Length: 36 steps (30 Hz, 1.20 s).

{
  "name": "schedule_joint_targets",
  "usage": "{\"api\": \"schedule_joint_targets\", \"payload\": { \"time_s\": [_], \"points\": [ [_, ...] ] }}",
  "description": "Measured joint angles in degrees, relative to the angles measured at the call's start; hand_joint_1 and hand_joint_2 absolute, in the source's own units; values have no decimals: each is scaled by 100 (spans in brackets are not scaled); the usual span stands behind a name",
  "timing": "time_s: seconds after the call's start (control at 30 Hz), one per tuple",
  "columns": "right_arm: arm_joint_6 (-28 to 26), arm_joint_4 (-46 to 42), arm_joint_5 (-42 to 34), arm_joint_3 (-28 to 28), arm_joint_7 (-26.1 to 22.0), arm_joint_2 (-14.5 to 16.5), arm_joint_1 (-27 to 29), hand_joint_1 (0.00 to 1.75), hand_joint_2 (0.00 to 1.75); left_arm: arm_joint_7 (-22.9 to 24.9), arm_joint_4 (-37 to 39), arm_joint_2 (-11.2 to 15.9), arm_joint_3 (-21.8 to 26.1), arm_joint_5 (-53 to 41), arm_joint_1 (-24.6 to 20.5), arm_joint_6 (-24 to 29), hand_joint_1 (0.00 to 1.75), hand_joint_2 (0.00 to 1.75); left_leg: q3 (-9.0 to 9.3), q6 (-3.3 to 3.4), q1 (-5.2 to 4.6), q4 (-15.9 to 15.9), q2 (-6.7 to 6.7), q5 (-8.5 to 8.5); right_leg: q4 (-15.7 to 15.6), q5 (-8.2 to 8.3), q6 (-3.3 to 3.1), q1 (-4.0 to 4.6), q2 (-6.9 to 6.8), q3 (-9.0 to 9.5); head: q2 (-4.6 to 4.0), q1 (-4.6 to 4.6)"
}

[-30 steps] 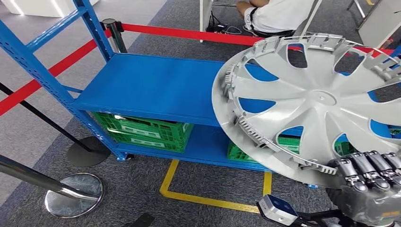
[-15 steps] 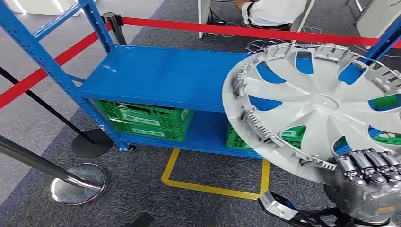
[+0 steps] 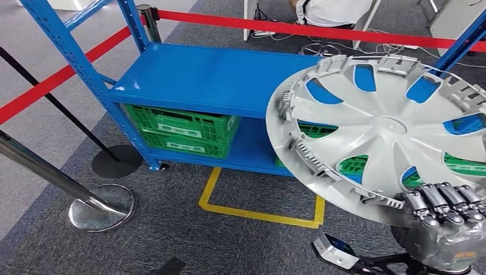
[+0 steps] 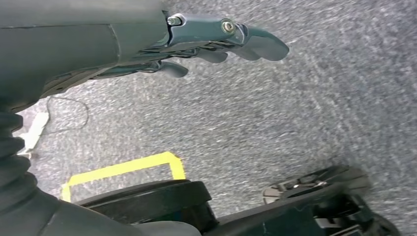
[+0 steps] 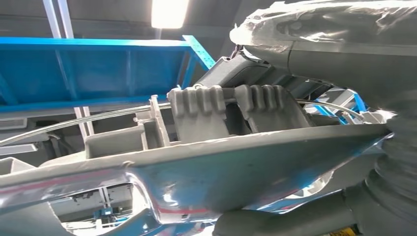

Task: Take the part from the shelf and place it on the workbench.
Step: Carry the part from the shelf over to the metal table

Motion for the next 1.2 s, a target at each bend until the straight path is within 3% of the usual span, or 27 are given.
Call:
{"api": "schedule_joint_targets", "payload": {
  "time_s": [0.07,0.13,0.17,0.23,0.3,0.33,0.37,0.4,0.47,0.53,0.57,0.63,0.7,0.8,0.83,0.87,0.9,0.93,0.97,1.0,1.07,1.13,1.17,1.2],
  "points": [
    [0,-3,-1,-20,-49,1,-1,175,175,-22,0,3,3,0,2,4,0,175,-52,-45,-8,3,1,112,-386,-107,-25,21,18,219,0,-2],
    [1,-3,-1,-36,-72,1,4,175,175,-56,0,12,11,1,14,2,0,175,-93,-91,-9,-18,-8,180,-378,-43,-78,12,16,131,0,-2],
    [1,-2,0,-46,-75,1,5,175,175,-69,0,19,15,1,22,-1,0,175,-135,-124,-9,36,-13,98,-372,1,-118,-1,9,82,0,-16],
    [2,-1,-1,-75,-75,2,12,175,175,-86,0,33,20,4,29,-9,0,175,-302,-191,6,503,-16,-365,-356,94,-210,-20,-11,-29,0,-53],
    [2,3,-1,-101,-61,2,29,175,175,-95,0,44,24,7,30,-15,0,175,-502,-225,20,1307,-9,-870,-311,174,-263,-5,-26,-174,0,-77],
    [2,5,-1,-109,-49,2,35,175,175,-96,0,48,25,9,30,-17,0,175,-543,-224,20,1604,-9,-960,-288,218,-274,7,-32,-252,0,-77],
    [2,7,-1,-113,-32,2,40,175,175,-97,0,50,27,9,30,-17,0,175,-506,-209,18,1731,-9,-916,-268,263,-283,23,-34,-333,0,-78],
    [2,9,-2,-116,-13,2,47,175,175,-98,0,53,30,9,29,-17,0,175,-371,-181,13,1653,-9,-774,-252,309,-289,38,-32,-411,0,-77],
    [2,9,-2,-120,28,2,70,175,175,-100,0,59,39,10,20,-16,0,175,158,-82,-21,1005,-9,-530,-230,399,-282,70,-23,-540,0,-77],
    [1,8,-2,-126,47,2,89,175,175,-108,0,62,46,10,2,-9,0,175,667,-11,-55,243,-8,-566,-220,487,-242,88,-28,-615,0,-73],
    [0,8,-2,-131,45,2,94,175,175,-113,0,64,50,10,-5,-4,0,175,782,2,-68,28,-9,-623,-217,535,-208,86,-37,-648,0,-72],
    [0,5,-2,-154,27,2,102,175,175,-119,0,63,56,10,1,6,0,175,752,19,-63,-89,-4,-592,-208,607,-139,74,-41,-720,0,-74],
    [0,3,-2,-190,-2,2,120,175,175,-121,0,63,63,11,20,16,0,175,650,75,-38,-115,12,-488,-27,377,-71,70,-28,-842,0,-58],
    [0,1,-2,-245,-49,2,130,175,175,-132,0,62,67,10,27,28,0,175,466,125,-36,-119,22,-319,938,-403,9,50,-24,-1074,0,-28],
    [0,0,-2,-266,-62,2,130,175,175,-136,0,64,67,9,26,33,0,175,390,124,-40,-117,24,-255,1251,-504,25,48,-24,-1100,0,-28],
    [0,0,-2,-286,-72,2,131,175,175,-137,0,67,67,9,26,38,0,175,307,120,-43,-112,26,-188,1418,-457,35,48,-24,-1061,0,-28],
    [0,0,-2,-304,-78,2,132,175,175,-137,0,70,67,9,27,42,0,175,217,113,-44,-104,28,-120,1406,-291,39,48,-24,-939,0,-28],
    [0,-1,-2,-322,-82,2,131,175,175,-137,0,71,67,9,27,44,0,175,126,100,-43,-91,27,-52,1195,-89,41,47,-25,-722,0,-30],
    [0,-3,-2,-337,-83,2,128,175,175,-137,0,71,67,9,27,46,0,175,40,81,-43,-72,23,13,805,-2,39,46,-23,-421,0,-28],
    [0,-6,-2,-348,-83,2,125,175,175,-138,0,72,67,9,28,49,0,175,-31,57,-49,-46,17,70,307,-21,22,49,-19,-70,0,-28],
    [1,-11,-2,-360,-77,2,130,175,175,-141,0,75,68,9,32,59,0,175,-89,9,-57,-28,9,189,-365,-190,-51,67,-5,337,-1,-30],
    [2,-10,-2,-370,-71,2,139,175,175,-144,0,81,69,9,39,65,0,175,-114,-44,-53,-38,3,294,-430,-162,-148,75,4,298,-1,-24],
    [3,-11,-3,-376,-70,2,136,175,175,-145,0,85,69,9,46,66,0,175,-149,-82,-49,-5,-4,246,-418,-113,-191,67,-2,243,-1,-17],
    [3,-10,-2,-382,-69,3,135,175,175,-145,0,87,69,9,56,66,0,175,-199,-125,-44,109,-11,73,-405,-52,-245,57,-10,170,0,-32]
  ]
}}
